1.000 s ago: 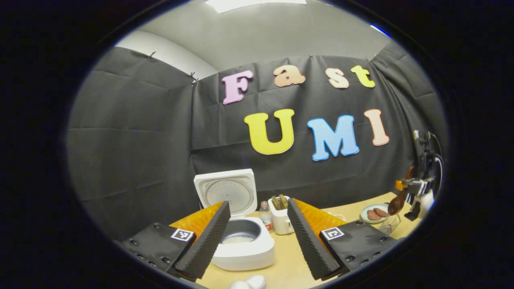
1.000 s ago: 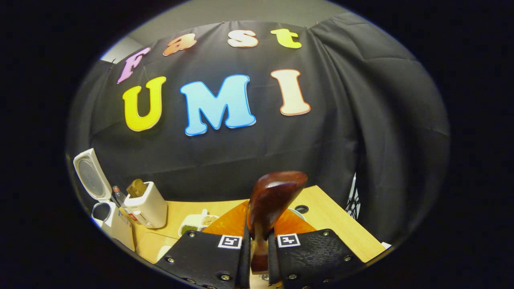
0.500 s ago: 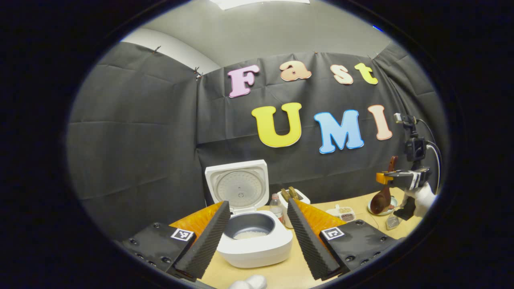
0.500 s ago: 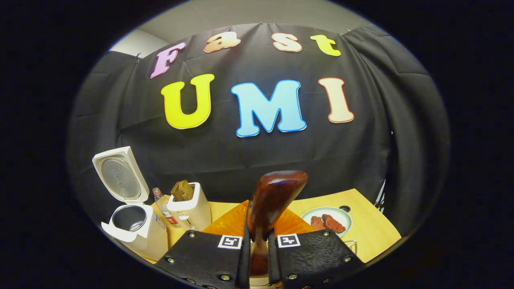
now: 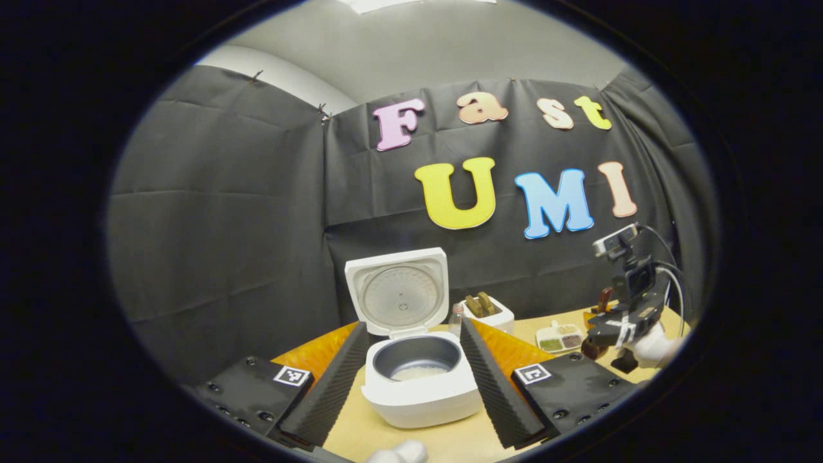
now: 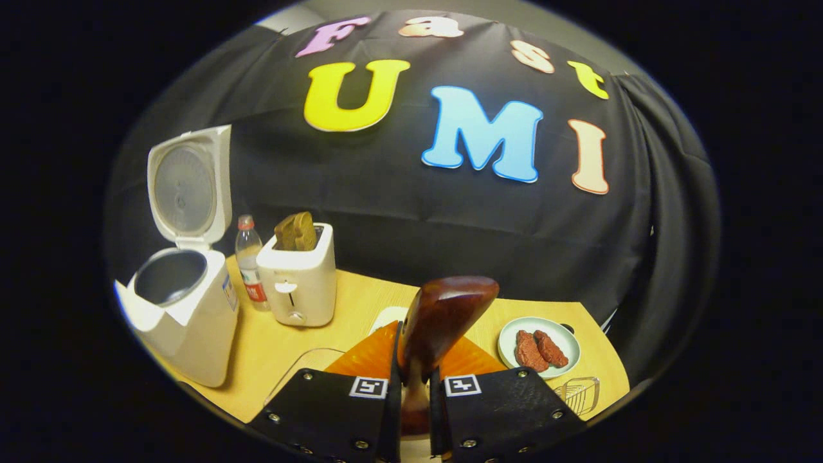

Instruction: Close the left gripper, press the button to open the rice cooker; take a wooden spoon from the chopstick holder with the right hand, scoop a spoonful of rice and pour it into the rice cooker, then put the wooden spoon back into the chopstick holder.

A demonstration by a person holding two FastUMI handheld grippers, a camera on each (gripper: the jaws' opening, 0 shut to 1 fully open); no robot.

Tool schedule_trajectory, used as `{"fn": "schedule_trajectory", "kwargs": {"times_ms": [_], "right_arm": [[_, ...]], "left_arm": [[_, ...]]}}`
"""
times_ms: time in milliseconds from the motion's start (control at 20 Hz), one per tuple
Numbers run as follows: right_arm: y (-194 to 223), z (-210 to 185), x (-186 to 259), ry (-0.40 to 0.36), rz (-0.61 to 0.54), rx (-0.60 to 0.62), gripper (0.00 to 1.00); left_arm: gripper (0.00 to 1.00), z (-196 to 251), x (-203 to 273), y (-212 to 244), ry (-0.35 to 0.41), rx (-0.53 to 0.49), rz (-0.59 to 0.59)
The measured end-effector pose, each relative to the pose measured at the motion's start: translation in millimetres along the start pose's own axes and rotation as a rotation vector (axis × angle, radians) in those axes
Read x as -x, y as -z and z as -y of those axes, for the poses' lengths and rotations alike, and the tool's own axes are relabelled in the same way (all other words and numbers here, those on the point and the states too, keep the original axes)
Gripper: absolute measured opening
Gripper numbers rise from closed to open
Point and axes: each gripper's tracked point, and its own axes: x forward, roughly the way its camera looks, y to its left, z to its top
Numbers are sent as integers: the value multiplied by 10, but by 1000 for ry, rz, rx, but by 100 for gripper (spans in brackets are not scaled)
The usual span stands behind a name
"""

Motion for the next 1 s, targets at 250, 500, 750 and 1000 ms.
{"fn": "schedule_trajectory", "kwargs": {"times_ms": [250, 500, 750, 1000], "right_arm": [[311, -155, -116, 7, -43, 207, 18], [534, -302, -139, -34, -92, 189, 18], [561, -478, -154, -92, -123, 58, 18], [561, -675, -123, -158, -156, -187, 18]], "left_arm": [[99, -59, 11, 83, -12, -24, -14], [98, -121, 29, 144, -19, -11, -29], [98, -165, 42, 150, -25, -12, -35], [98, -215, 73, 148, -28, -21, -36]]}}
